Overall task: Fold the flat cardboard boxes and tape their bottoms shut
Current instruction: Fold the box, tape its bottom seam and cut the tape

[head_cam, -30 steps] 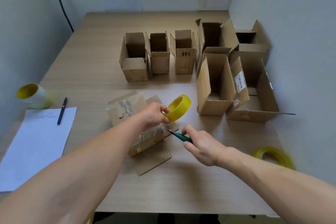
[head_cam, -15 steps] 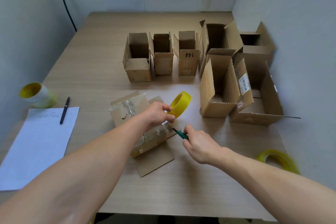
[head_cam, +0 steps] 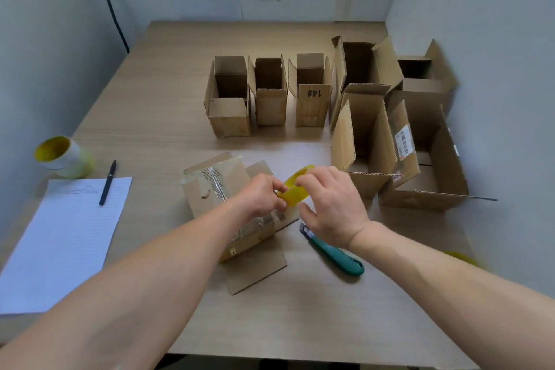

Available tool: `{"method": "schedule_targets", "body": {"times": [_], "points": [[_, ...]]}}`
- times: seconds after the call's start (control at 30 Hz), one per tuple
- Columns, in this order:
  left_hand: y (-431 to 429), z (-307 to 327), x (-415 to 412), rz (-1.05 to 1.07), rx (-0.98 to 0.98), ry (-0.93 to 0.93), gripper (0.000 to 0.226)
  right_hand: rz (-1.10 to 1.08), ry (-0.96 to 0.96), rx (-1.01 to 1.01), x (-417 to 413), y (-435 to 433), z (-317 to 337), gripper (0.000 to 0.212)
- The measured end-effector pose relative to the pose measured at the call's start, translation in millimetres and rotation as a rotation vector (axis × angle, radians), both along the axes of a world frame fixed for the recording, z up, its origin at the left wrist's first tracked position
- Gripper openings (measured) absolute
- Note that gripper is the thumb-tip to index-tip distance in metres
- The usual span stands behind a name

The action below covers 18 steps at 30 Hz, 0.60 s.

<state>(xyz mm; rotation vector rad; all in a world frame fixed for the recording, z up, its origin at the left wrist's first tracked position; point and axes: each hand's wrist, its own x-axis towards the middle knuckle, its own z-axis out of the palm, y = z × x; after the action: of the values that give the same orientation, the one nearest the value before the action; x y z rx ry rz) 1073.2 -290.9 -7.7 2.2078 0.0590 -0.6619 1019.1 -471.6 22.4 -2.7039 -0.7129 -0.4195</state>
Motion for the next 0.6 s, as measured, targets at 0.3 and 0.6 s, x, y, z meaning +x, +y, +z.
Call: {"method": "schedule_targets", "body": {"times": [0.3, 0.6], "points": [[5.9, 12.3, -15.3, -0.1, -0.097, 0.003, 0.034, -0.1, 0.497, -0.148, 14.7, 10.7, -8.7, 0.049], [14.2, 13.2, -27.7, -0.029, -0.188, -0.093, 0.031, -0.135, 0.818, 0.035, 30.1, 31.6, -0.5, 0.03]]}}
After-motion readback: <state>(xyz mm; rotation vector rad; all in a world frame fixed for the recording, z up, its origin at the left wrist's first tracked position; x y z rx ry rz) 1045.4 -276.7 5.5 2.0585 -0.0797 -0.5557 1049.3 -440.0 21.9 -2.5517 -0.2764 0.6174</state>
